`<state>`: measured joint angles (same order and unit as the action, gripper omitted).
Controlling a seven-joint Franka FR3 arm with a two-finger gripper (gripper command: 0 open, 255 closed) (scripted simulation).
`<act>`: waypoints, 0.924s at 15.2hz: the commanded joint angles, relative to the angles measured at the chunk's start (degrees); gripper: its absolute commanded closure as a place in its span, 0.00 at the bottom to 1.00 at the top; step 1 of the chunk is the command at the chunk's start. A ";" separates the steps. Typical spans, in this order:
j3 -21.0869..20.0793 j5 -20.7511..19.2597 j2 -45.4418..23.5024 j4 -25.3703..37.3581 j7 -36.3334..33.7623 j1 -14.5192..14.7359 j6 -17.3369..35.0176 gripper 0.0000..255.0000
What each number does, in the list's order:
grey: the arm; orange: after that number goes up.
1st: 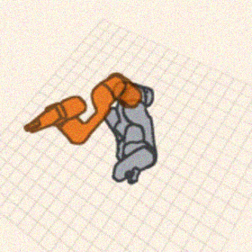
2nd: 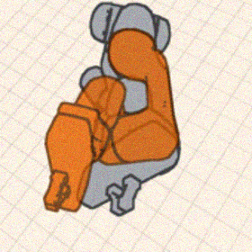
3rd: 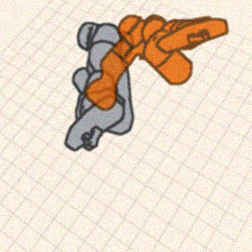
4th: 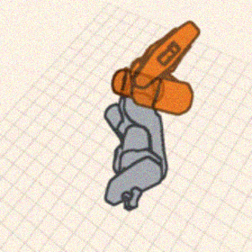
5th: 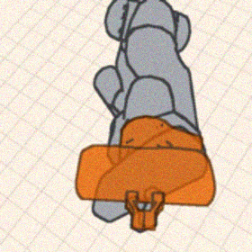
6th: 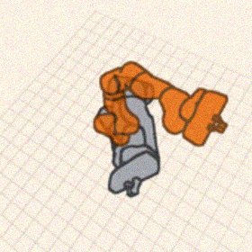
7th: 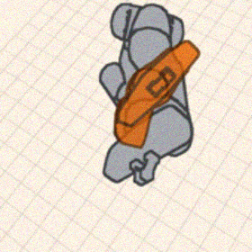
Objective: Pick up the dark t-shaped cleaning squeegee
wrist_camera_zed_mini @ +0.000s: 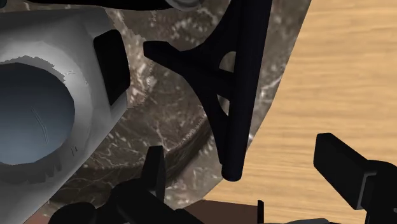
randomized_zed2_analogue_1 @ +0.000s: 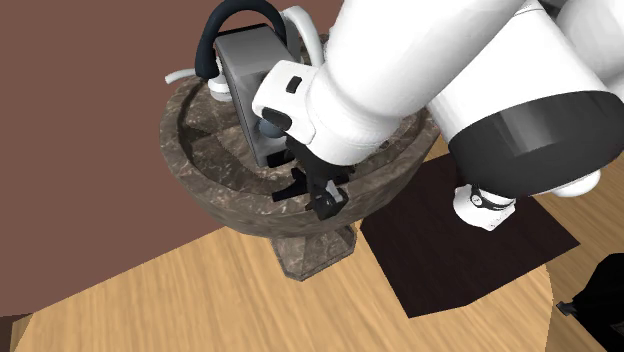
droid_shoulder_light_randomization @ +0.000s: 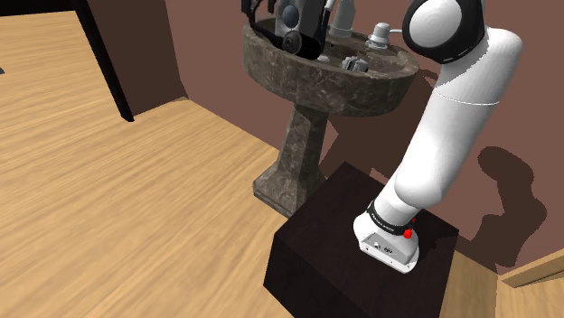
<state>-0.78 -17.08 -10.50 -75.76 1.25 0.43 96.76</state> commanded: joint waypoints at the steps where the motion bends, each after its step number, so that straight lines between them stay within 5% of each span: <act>1: 0.02 -0.10 0.25 -1.87 -0.47 -0.04 1.67 0.00; 7: 0.06 -0.22 1.15 -5.86 -1.26 -0.15 4.66 0.00; 8: 0.05 -0.22 1.15 -5.86 -1.27 -0.15 4.66 1.00; 14: 0.05 -0.23 1.17 -5.90 -1.28 -0.14 4.68 1.00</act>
<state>-0.72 -17.31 -9.33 -81.66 -0.03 0.28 101.44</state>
